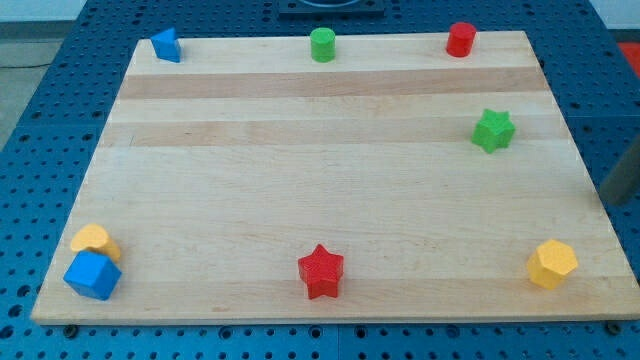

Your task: Push the yellow hexagon slightly to left

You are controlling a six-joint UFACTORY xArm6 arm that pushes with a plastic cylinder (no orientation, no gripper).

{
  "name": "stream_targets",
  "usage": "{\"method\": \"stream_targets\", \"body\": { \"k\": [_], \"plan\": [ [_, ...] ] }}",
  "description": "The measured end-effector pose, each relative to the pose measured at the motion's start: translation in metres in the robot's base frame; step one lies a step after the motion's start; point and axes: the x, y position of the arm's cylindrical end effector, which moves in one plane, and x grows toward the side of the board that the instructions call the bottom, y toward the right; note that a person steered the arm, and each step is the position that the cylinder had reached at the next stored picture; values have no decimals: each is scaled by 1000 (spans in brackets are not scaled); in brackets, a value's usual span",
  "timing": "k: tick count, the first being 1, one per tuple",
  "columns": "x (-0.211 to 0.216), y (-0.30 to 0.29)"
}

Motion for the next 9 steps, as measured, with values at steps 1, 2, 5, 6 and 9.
{"method": "stream_targets", "body": {
  "k": [1, 2, 5, 6, 9],
  "plan": [
    [38, 0],
    [62, -14],
    [76, -77],
    [86, -76],
    [71, -70]
  ]
}}
